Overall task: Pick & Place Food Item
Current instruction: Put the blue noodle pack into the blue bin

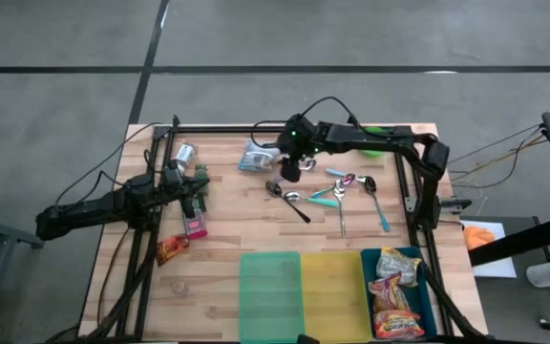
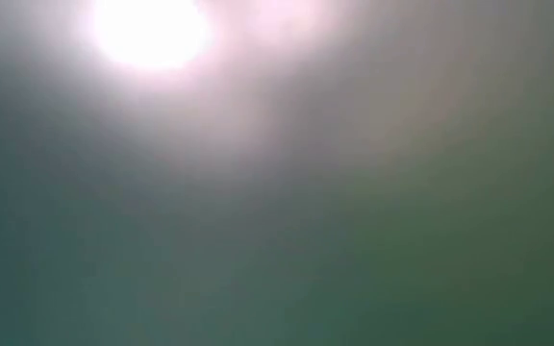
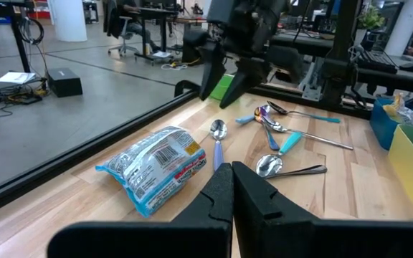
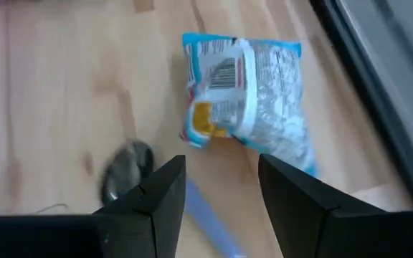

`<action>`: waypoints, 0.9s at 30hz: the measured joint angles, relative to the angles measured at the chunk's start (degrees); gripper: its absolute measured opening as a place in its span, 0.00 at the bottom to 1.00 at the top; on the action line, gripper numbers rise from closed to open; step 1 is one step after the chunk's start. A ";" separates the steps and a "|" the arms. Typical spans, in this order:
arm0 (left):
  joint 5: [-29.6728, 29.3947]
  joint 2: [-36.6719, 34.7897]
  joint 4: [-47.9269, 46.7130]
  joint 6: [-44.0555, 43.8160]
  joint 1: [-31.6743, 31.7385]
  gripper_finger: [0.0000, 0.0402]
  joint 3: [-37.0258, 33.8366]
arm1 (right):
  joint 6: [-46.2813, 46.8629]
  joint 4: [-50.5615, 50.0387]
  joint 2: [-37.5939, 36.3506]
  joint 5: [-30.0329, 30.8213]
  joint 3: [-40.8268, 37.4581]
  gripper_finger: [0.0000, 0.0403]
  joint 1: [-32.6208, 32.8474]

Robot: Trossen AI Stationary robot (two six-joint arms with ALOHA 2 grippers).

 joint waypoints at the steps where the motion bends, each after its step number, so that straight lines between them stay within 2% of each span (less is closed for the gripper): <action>1: 0.00 -0.02 0.00 -0.01 0.00 0.00 0.00 | 3.88 1.29 0.46 0.04 -0.32 0.43 0.57; 3: 0.00 0.00 0.00 0.00 0.00 0.00 0.00 | 9.43 5.42 1.36 0.58 -1.68 0.43 1.89; 8: 0.00 -0.02 0.00 0.00 0.00 0.00 0.00 | 13.72 16.40 2.58 7.17 -5.88 0.43 6.54; 13: -0.01 -0.02 0.00 -0.01 0.01 0.00 0.00 | 18.78 21.65 2.98 23.99 -7.90 0.43 11.57; 16: 0.00 -0.02 0.00 0.00 0.00 0.00 0.00 | 20.38 23.36 2.91 29.33 -8.49 0.43 13.38; 20: -0.01 -0.02 0.00 -0.02 0.00 0.00 0.00 | 20.30 26.86 4.07 31.13 -10.03 0.43 13.86; 25: 0.00 -0.02 0.00 0.00 0.00 0.00 0.00 | 20.12 36.32 8.27 30.98 -14.18 0.43 15.65; 27: 0.00 -0.02 0.00 -0.02 0.02 0.00 0.00 | 19.26 42.18 9.79 34.09 -16.40 0.43 17.08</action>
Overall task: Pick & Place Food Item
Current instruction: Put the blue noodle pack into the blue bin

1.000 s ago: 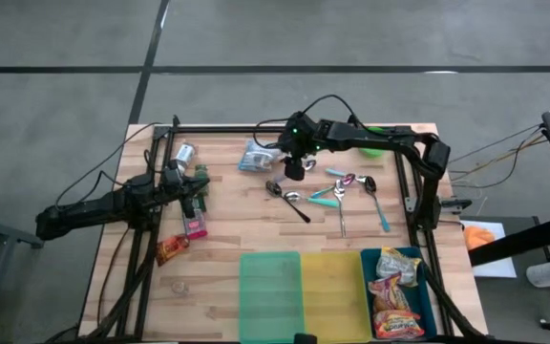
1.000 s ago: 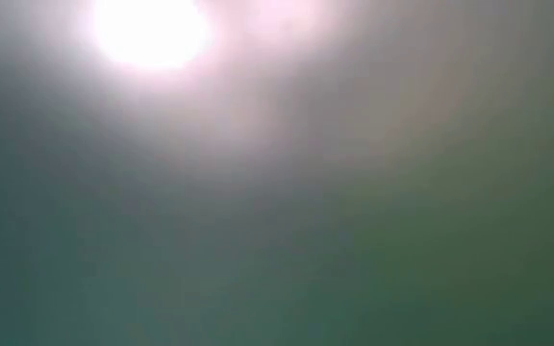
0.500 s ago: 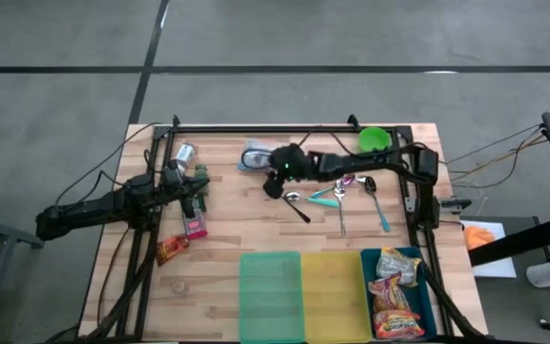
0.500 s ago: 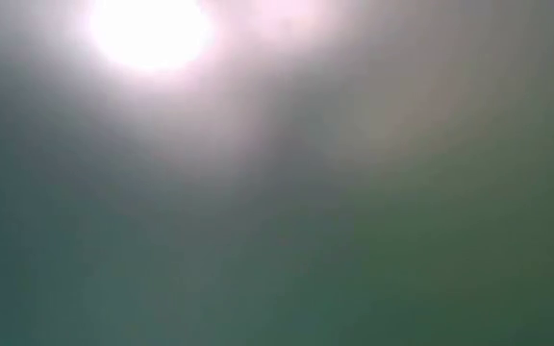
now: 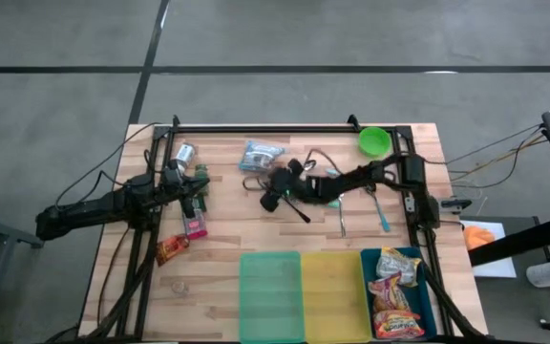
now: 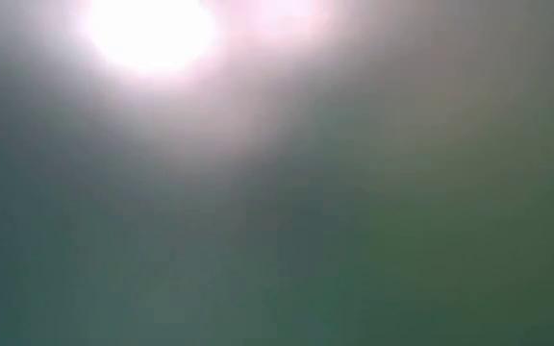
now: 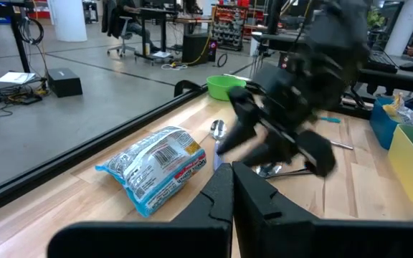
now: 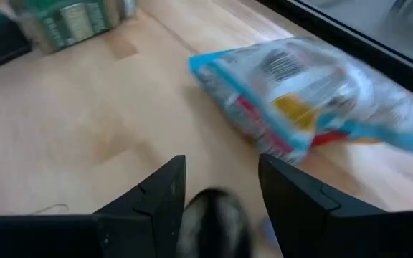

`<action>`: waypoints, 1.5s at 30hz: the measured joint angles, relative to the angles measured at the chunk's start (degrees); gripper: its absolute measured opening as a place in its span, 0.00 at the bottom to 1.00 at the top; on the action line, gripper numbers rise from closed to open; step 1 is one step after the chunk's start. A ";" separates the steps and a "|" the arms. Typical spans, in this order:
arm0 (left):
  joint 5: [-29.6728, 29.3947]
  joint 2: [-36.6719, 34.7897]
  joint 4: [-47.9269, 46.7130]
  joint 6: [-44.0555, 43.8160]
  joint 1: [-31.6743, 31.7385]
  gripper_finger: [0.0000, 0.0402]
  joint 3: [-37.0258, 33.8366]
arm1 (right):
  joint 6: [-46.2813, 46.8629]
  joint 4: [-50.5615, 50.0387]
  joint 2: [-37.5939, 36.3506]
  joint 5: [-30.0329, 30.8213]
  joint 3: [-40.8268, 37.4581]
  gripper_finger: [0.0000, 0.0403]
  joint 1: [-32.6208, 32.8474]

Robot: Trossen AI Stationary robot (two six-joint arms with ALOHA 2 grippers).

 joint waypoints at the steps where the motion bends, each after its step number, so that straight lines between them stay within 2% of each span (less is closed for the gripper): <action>1: -0.02 0.00 0.00 0.02 -0.02 0.00 0.00 | -0.97 3.48 0.63 2.36 -1.21 0.43 0.70; 5: 0.00 0.00 0.00 0.01 -0.02 0.00 0.00 | -5.87 20.74 3.00 8.88 -6.26 0.43 2.51; 8: 0.02 0.00 0.00 0.02 -0.02 0.00 0.00 | -6.25 29.01 5.01 9.67 -8.89 0.43 2.86; 14: 0.02 0.00 0.00 0.02 -0.02 0.00 0.00 | -4.99 29.70 7.62 8.55 -8.71 0.43 2.47; 20: 0.00 0.02 0.00 0.02 -0.02 0.00 0.00 | -15.12 29.67 9.15 7.88 -6.13 0.43 3.04; 34: -0.02 0.00 0.00 0.02 -0.02 0.00 0.00 | -12.20 29.46 9.27 8.17 -4.32 0.43 3.06; 37: -0.01 0.00 0.00 0.02 -0.02 0.00 0.00 | -12.36 29.63 9.19 8.17 -4.28 0.48 2.95; 45: -0.02 0.00 0.00 0.02 -0.01 0.00 0.00 | -13.84 29.60 9.18 8.20 -4.34 0.72 2.49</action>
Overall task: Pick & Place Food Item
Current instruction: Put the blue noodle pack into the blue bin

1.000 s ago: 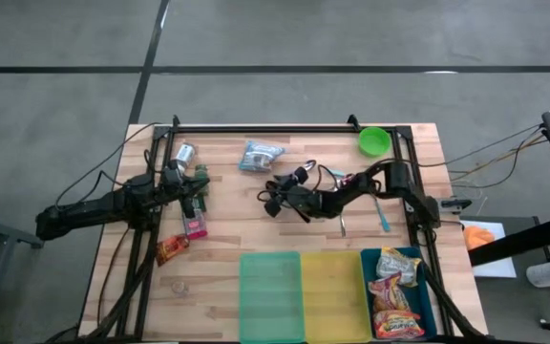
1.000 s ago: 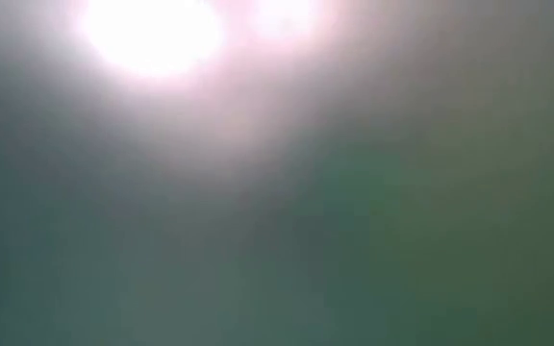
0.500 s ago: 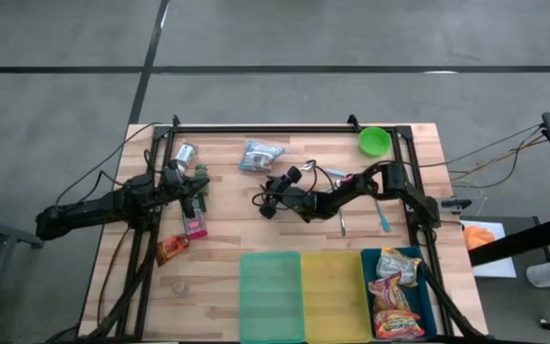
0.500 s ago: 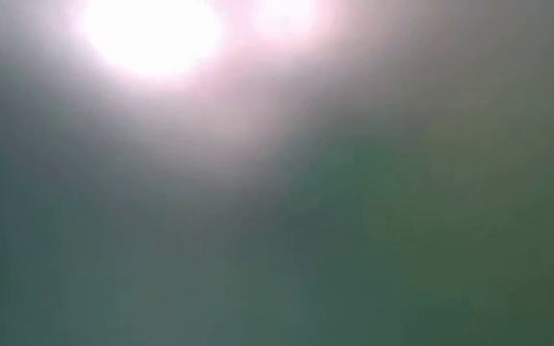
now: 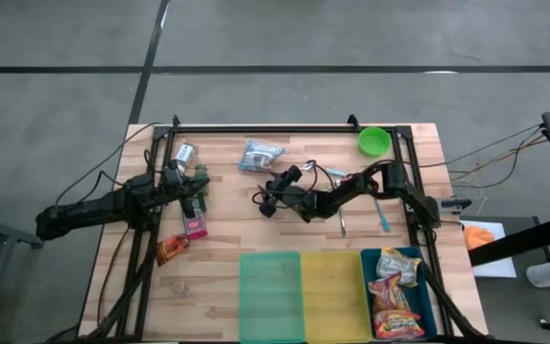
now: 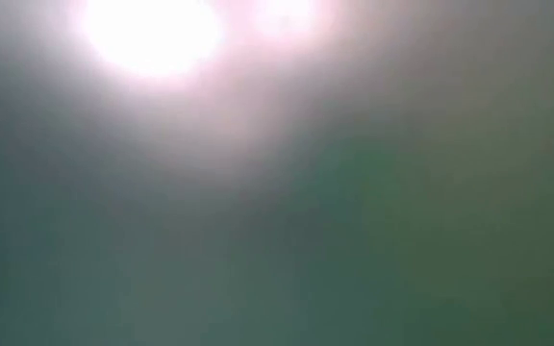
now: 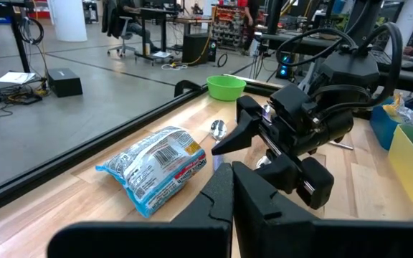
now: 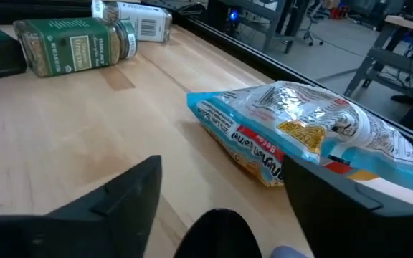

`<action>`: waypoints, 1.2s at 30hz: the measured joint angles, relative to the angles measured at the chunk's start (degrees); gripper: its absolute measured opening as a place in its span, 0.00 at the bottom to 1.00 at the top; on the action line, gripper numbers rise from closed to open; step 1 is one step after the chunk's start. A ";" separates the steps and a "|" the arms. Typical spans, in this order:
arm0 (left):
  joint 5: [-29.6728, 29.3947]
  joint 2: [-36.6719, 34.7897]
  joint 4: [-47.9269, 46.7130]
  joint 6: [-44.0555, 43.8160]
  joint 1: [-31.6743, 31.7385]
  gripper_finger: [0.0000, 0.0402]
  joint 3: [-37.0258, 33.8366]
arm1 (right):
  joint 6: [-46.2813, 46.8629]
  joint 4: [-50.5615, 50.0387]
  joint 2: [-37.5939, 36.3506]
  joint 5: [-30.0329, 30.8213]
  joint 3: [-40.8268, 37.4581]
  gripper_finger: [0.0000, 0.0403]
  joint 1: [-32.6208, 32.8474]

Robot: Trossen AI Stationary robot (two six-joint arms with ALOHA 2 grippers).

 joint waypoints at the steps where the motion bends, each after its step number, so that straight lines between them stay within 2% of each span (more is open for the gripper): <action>1: 0.01 0.00 0.00 -0.01 0.00 0.00 0.00 | 0.09 0.12 0.00 -0.01 0.00 0.74 -0.12; 12: 0.02 0.00 0.00 -0.01 -0.01 0.00 0.00 | 3.36 -1.59 -0.13 0.71 1.59 0.77 -1.57; 20: 0.01 0.02 0.00 0.00 -0.01 0.00 0.00 | 3.50 -1.50 -0.13 8.93 1.18 0.77 -0.12; 26: 0.01 0.00 0.00 0.00 0.00 0.00 0.00 | 6.68 -1.54 -0.04 4.39 1.76 0.77 -2.24; 36: 0.01 0.01 0.00 0.00 0.00 0.00 0.00 | 10.49 -3.14 0.07 2.39 1.82 0.77 -3.85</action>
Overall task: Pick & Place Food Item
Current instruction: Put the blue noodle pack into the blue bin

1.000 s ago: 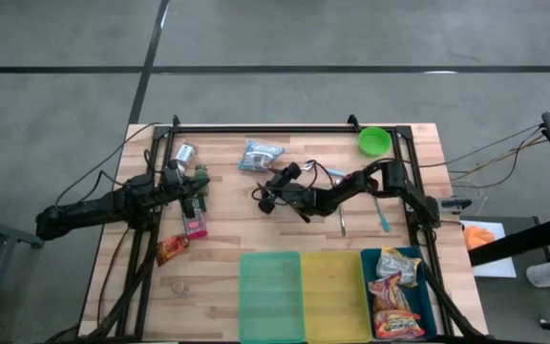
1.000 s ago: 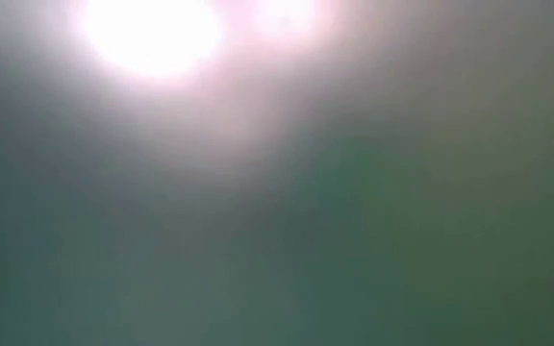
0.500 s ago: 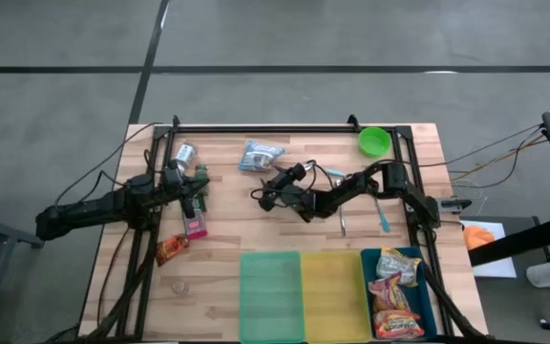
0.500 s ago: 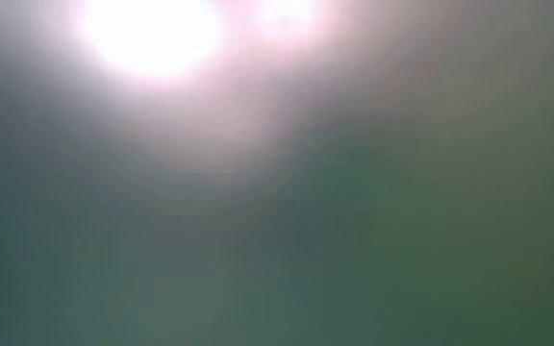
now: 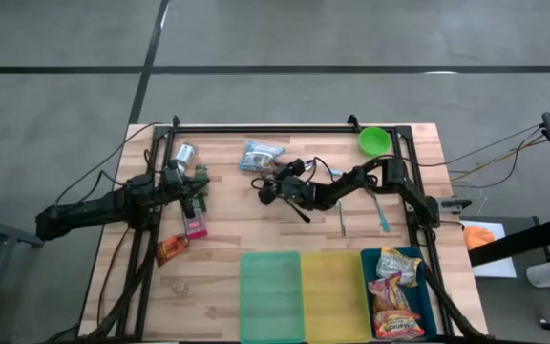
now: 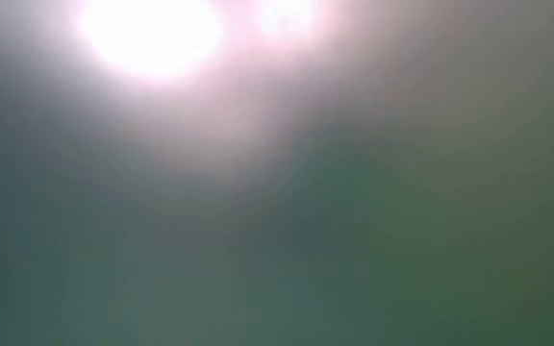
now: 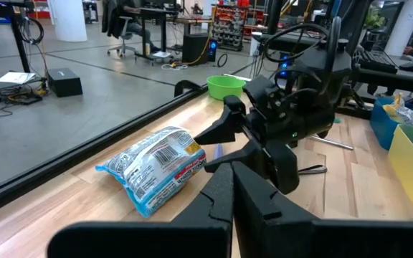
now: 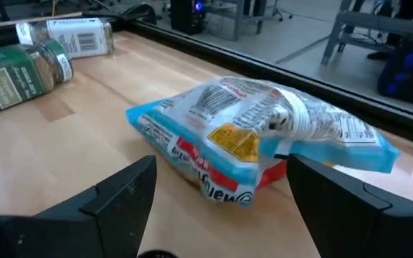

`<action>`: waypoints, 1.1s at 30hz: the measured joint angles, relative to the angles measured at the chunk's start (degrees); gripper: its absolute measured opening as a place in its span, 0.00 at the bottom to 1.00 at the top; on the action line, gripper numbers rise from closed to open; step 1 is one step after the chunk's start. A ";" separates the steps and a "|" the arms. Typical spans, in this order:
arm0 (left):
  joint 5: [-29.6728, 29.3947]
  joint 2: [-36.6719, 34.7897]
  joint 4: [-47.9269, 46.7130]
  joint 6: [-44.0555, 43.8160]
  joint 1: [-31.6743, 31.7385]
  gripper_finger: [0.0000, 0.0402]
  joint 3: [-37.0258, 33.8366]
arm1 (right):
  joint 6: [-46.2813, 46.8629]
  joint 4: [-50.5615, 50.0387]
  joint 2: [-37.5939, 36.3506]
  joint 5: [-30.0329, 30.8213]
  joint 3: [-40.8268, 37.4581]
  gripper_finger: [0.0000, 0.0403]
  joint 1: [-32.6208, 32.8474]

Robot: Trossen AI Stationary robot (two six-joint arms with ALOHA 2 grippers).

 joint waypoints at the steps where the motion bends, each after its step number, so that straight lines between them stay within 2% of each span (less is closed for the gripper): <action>1: -0.01 -0.01 0.00 0.00 -0.01 0.00 0.00 | -0.01 0.01 0.00 -0.01 0.13 0.77 -0.01; 5: 0.00 -0.01 0.00 0.00 -0.01 0.00 0.00 | -0.06 -1.57 0.00 -0.04 1.66 0.77 -0.36; 13: -0.01 -0.01 0.00 0.00 0.01 0.00 0.00 | 3.26 -14.13 0.00 -0.97 6.97 0.77 -1.65; 22: 0.01 -0.01 0.00 0.00 0.01 0.00 0.00 | 4.94 -15.00 0.04 -1.26 6.39 0.77 -2.63; 29: 0.01 -0.01 0.00 0.00 0.01 0.00 0.00 | 5.58 -14.84 0.04 -5.81 6.83 0.76 -4.05; 33: 0.00 -0.01 0.00 0.00 0.00 0.00 0.00 | 5.79 -14.84 0.04 -5.31 6.85 0.74 -4.19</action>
